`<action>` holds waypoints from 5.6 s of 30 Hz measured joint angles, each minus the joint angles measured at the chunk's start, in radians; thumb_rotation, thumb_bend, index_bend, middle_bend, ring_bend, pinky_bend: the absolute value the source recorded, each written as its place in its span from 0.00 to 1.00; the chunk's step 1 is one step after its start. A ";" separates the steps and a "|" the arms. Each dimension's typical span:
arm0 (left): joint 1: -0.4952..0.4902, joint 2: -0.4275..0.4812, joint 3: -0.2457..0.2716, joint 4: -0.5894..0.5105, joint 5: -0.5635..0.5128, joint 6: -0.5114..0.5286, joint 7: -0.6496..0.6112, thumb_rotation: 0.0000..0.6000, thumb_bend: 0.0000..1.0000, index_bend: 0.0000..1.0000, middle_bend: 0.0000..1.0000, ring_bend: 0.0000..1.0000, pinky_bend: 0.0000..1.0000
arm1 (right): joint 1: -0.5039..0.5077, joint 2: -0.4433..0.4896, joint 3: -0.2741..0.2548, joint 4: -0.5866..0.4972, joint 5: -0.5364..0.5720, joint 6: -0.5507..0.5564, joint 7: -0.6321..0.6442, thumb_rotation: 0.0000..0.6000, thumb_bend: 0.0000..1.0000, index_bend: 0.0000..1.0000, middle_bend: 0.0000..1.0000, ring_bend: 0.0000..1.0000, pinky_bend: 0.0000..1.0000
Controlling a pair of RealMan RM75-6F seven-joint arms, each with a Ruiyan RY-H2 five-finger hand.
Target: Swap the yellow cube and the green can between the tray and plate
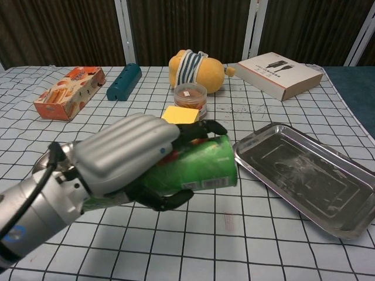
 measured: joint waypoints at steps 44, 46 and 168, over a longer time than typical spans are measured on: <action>-0.161 -0.062 -0.241 -0.039 -0.249 -0.128 0.295 1.00 0.34 0.00 0.00 0.00 0.18 | 0.003 0.036 -0.018 0.005 -0.036 -0.011 0.086 1.00 0.10 0.00 0.00 0.00 0.01; -0.178 -0.065 -0.253 -0.026 -0.269 -0.146 0.304 1.00 0.33 0.00 0.00 0.00 0.18 | 0.002 0.038 -0.021 0.005 -0.042 -0.009 0.091 1.00 0.10 0.00 0.00 0.00 0.01; -0.140 0.396 0.099 -0.209 -0.748 0.147 0.474 1.00 0.45 0.40 0.53 0.55 0.70 | 0.041 0.066 -0.087 0.004 -0.098 -0.065 0.113 1.00 0.10 0.00 0.00 0.00 0.01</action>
